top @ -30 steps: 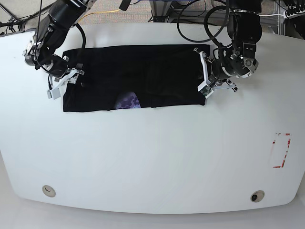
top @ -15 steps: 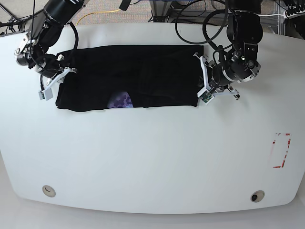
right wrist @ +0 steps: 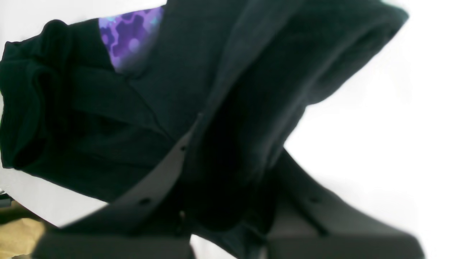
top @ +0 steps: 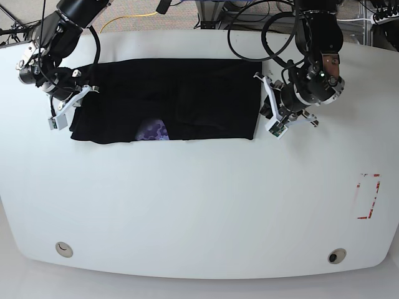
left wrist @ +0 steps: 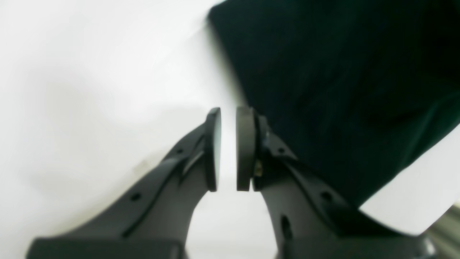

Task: Fold the T-shirt properly
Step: 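Press the folded layers flat with both grippers, moving inward, then fold the shirt ends inward with both grippers toward each other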

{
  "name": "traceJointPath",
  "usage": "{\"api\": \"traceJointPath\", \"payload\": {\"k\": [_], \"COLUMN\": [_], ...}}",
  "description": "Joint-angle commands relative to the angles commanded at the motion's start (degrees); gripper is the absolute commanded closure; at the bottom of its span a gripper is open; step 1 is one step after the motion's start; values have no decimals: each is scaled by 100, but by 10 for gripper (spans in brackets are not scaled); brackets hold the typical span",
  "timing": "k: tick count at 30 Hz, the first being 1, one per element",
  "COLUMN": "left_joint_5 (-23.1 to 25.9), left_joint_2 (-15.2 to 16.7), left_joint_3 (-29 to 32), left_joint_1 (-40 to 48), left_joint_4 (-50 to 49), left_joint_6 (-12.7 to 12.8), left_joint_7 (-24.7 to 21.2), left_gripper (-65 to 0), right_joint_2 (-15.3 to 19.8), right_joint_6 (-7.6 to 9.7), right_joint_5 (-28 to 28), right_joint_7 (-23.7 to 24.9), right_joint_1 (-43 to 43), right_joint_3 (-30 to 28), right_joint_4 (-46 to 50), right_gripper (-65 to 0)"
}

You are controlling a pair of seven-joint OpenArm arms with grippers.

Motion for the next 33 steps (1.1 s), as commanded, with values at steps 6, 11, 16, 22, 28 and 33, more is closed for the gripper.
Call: {"api": "traceJointPath", "payload": {"k": [6,11,16,22,28,33], "left_joint_5": [35,44,44,44,35,9], "left_joint_2": [211,202,202,246,615,765], "left_joint_3": [0,0,0,18,-9,18], "left_joint_1": [-158,-149,-193,-440,-765,-809], "left_joint_4": [-738,-1073,-1389,-1732,-2303,-2514], "left_joint_6": [0,0,0,0,0,0], "left_joint_7": [-237,-440,-457,-642,-668,-765], "left_gripper": [-50,-50,-50,-53,-53,-53], "right_joint_2": [-26,-211,-422,-809,-1187,-1415], "right_joint_6": [0,0,-145,-391,-400,-400], "right_joint_5": [0,-26,0,0,0,-44], "right_joint_7": [18,0,-9,9,26,149], "right_joint_1": [-35,-193,-193,-167,-167,-149], "right_joint_3": [-387,-774,-1310,-2101,-2567,-2708], "right_joint_4": [492,1266,1767,1855,1873,1644], "right_gripper": [0,0,0,0,0,0]}}
